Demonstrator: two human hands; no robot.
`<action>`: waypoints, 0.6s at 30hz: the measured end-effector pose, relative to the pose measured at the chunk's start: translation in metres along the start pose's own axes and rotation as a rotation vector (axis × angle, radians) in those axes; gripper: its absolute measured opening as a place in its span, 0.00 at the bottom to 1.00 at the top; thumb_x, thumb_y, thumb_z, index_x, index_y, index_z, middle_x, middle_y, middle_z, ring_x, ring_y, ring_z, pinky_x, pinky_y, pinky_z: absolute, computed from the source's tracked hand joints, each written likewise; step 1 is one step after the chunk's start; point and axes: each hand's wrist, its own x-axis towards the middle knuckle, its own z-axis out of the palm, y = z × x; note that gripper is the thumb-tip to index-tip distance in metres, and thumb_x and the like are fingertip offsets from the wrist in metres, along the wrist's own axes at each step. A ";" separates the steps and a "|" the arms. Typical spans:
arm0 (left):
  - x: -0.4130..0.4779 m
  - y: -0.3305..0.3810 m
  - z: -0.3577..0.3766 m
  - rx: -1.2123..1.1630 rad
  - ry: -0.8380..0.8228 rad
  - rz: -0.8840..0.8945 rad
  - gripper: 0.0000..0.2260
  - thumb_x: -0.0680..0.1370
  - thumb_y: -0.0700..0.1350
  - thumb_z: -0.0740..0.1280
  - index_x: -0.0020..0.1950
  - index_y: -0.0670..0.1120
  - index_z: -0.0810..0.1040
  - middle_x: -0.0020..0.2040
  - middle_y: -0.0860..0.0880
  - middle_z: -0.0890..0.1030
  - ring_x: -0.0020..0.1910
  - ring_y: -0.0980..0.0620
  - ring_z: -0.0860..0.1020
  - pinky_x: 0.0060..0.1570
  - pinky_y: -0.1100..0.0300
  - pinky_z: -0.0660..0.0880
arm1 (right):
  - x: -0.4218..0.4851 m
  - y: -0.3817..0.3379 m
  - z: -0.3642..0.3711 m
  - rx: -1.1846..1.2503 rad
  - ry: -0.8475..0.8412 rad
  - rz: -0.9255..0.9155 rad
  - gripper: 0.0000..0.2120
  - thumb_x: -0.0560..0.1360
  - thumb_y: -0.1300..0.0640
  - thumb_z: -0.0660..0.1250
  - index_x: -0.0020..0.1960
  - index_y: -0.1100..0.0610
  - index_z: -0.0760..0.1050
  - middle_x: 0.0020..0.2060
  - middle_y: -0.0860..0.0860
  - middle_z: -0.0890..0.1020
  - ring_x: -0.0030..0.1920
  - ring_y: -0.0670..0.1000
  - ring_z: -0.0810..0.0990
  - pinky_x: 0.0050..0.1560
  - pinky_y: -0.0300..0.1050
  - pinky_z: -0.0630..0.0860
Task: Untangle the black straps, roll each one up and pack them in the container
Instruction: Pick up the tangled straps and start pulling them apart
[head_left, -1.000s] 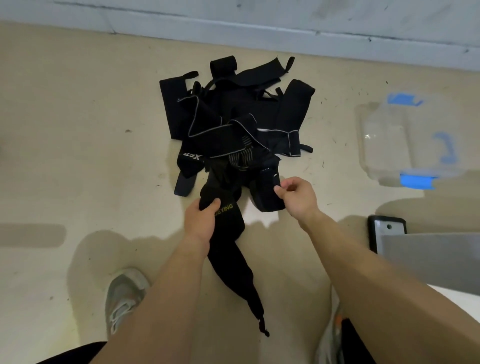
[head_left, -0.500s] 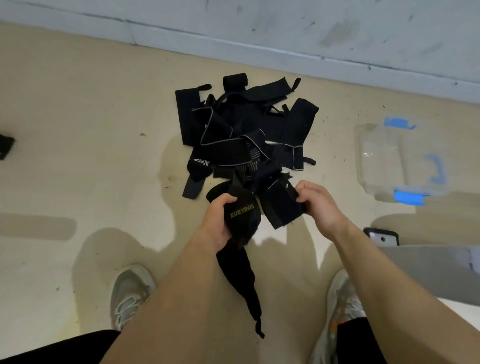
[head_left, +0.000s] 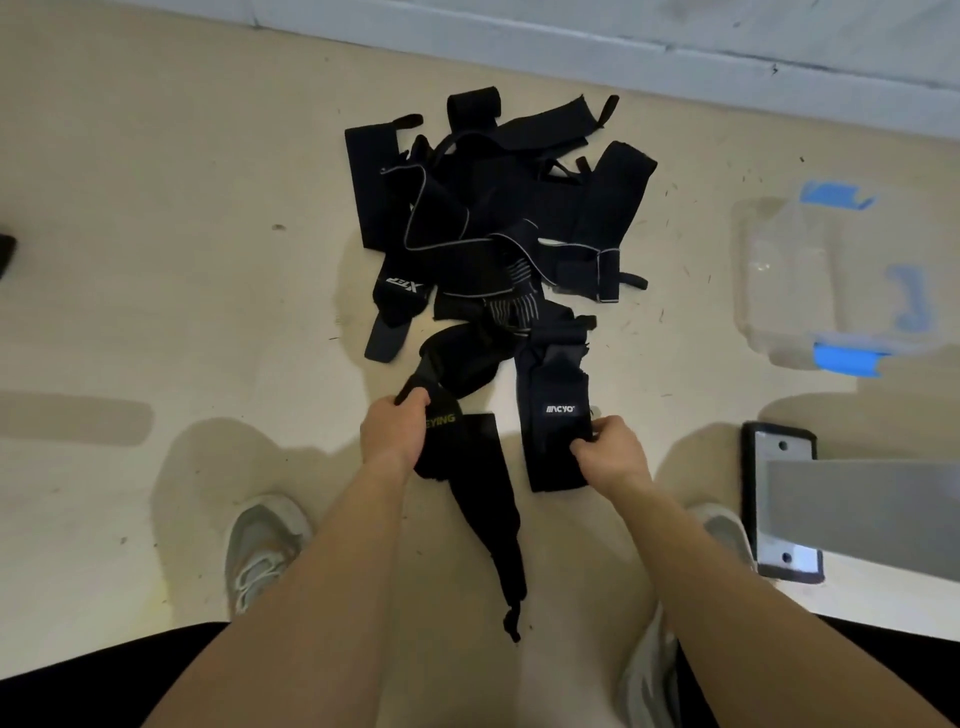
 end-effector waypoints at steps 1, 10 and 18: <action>0.002 -0.002 -0.001 0.079 0.027 0.056 0.13 0.79 0.51 0.65 0.52 0.41 0.79 0.52 0.43 0.80 0.48 0.45 0.79 0.38 0.56 0.71 | 0.000 -0.004 0.001 -0.041 0.063 -0.014 0.21 0.77 0.58 0.66 0.68 0.60 0.69 0.63 0.57 0.74 0.59 0.60 0.76 0.57 0.52 0.74; 0.019 0.036 0.011 0.503 -0.127 0.511 0.06 0.78 0.49 0.69 0.52 0.49 0.80 0.81 0.54 0.61 0.79 0.45 0.53 0.73 0.48 0.61 | 0.009 -0.059 0.020 -0.272 0.035 -0.459 0.25 0.79 0.53 0.65 0.75 0.50 0.68 0.72 0.53 0.69 0.70 0.59 0.69 0.67 0.54 0.72; 0.027 0.038 0.020 0.221 -0.213 0.368 0.07 0.78 0.43 0.70 0.54 0.42 0.81 0.55 0.46 0.75 0.54 0.48 0.77 0.50 0.63 0.73 | 0.039 -0.050 0.024 -0.429 -0.220 -0.470 0.34 0.79 0.56 0.63 0.82 0.48 0.56 0.83 0.47 0.50 0.80 0.58 0.55 0.77 0.52 0.59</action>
